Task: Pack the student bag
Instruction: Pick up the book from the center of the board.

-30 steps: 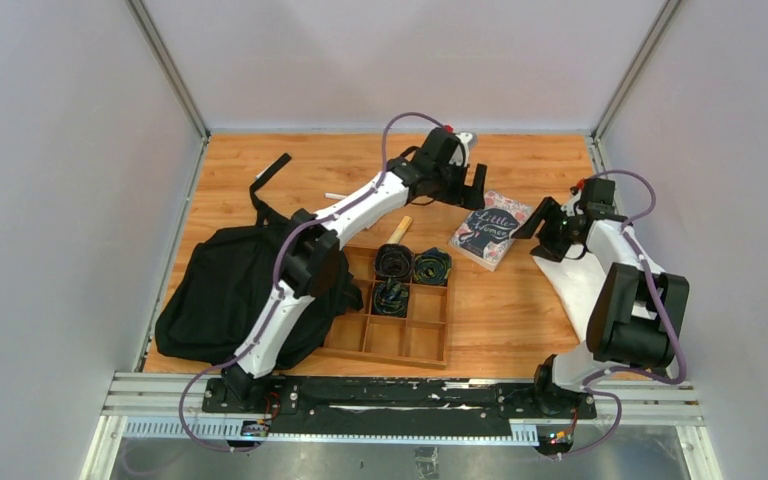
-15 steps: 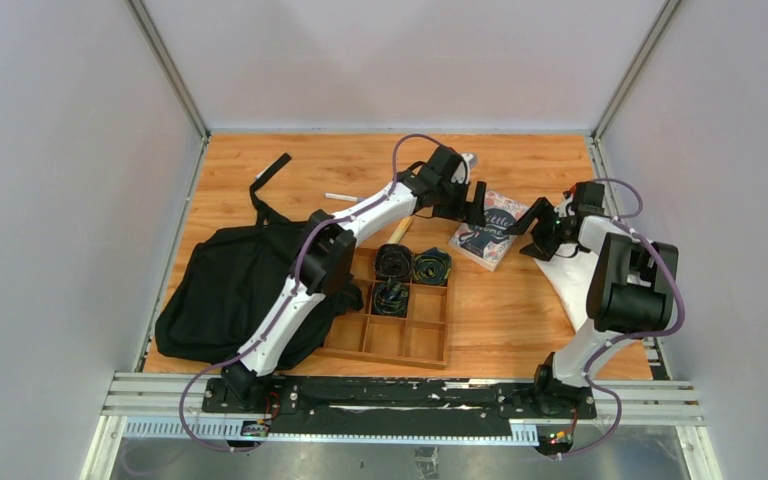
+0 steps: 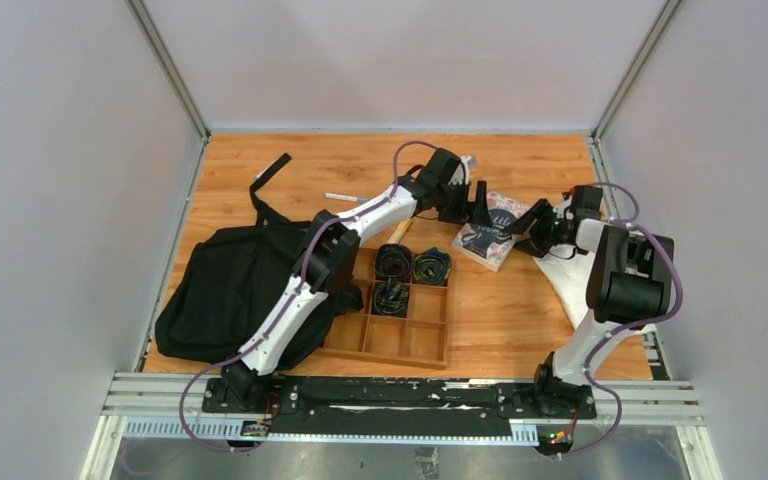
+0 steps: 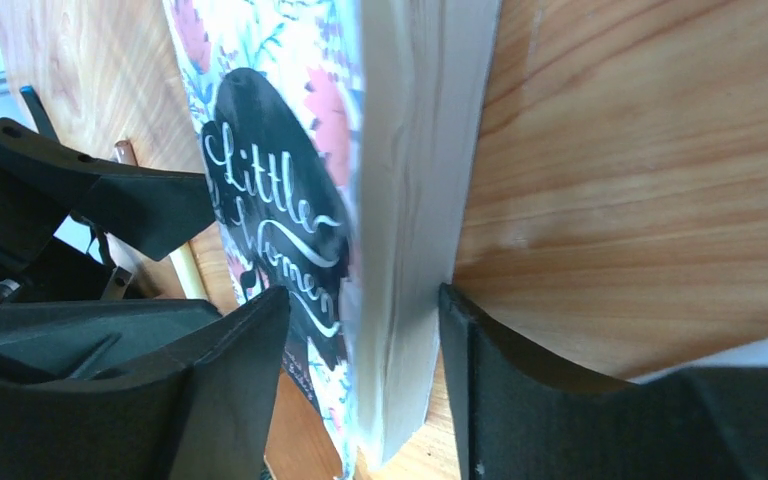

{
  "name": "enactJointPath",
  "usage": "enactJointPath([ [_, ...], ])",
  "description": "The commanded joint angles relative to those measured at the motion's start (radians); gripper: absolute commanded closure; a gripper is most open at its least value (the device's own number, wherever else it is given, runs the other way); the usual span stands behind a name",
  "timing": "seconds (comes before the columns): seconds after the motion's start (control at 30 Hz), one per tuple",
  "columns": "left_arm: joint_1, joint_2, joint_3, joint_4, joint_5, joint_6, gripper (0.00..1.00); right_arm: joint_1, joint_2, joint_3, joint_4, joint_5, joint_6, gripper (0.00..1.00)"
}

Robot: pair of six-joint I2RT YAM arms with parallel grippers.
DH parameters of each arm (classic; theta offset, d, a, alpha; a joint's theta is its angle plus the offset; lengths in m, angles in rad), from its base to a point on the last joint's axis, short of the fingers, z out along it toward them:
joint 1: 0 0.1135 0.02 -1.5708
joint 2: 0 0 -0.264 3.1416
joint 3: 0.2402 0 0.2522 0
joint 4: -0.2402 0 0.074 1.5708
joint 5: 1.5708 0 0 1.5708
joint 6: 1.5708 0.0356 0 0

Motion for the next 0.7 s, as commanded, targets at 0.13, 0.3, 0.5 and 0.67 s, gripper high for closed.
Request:
enactJointPath([
  [0.13,-0.007,0.036,-0.001,0.119,0.131,-0.115,0.11,-0.013,0.05,-0.04,0.046,-0.033,0.019,0.64],
  [0.3,-0.009,0.024,-0.005,0.116,0.141,-0.112,0.12,-0.012,0.025,-0.053,0.079,-0.062,0.029,1.0],
  [0.5,-0.007,-0.064,-0.043,0.075,0.098,-0.049,0.09,-0.012,-0.072,-0.056,0.046,-0.069,0.013,1.0],
  [0.67,-0.001,-0.114,-0.058,0.061,0.089,-0.039,0.08,-0.013,-0.177,-0.054,-0.027,-0.057,-0.017,1.0],
])
